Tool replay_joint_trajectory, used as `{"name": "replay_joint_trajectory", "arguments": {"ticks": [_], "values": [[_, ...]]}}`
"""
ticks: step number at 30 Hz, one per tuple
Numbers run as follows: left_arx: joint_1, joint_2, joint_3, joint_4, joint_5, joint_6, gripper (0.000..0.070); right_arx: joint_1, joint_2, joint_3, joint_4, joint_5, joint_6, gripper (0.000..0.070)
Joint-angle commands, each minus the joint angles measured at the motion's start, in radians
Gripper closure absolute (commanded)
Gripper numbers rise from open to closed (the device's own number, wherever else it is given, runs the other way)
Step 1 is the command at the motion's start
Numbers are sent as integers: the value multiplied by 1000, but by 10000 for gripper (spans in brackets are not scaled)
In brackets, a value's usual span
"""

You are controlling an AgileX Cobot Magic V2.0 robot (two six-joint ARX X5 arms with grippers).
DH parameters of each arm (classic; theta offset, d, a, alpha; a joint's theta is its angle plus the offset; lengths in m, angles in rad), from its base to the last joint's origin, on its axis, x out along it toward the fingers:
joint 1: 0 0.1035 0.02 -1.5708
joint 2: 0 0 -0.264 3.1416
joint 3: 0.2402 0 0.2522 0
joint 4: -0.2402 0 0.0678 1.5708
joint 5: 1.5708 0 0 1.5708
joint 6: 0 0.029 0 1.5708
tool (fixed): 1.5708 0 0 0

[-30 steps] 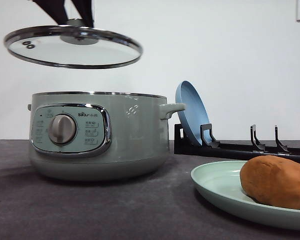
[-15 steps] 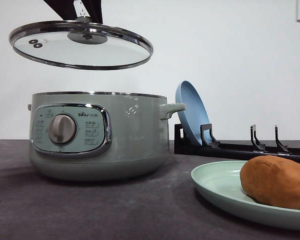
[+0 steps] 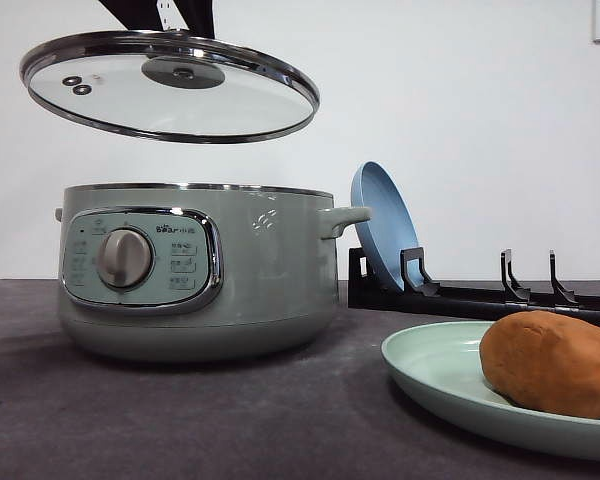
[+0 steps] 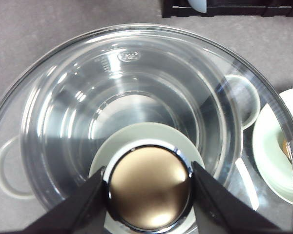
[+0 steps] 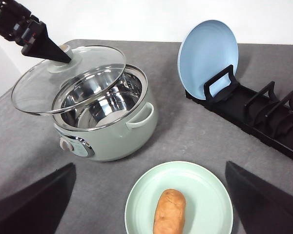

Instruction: Transfer potato from steamer to green plate

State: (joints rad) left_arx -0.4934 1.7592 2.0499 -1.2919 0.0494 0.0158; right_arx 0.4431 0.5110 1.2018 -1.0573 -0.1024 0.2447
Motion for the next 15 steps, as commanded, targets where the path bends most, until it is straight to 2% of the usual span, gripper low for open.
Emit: {"name": "replay_joint_trajectory", "arguments": {"ticks": [1, 15], "values": [[-10, 9, 29, 29, -2, -1, 700, 4, 3, 17, 13, -1, 18, 81], [-11, 134, 29, 40, -2, 20, 700, 4, 3, 17, 10, -1, 22, 81]]}}
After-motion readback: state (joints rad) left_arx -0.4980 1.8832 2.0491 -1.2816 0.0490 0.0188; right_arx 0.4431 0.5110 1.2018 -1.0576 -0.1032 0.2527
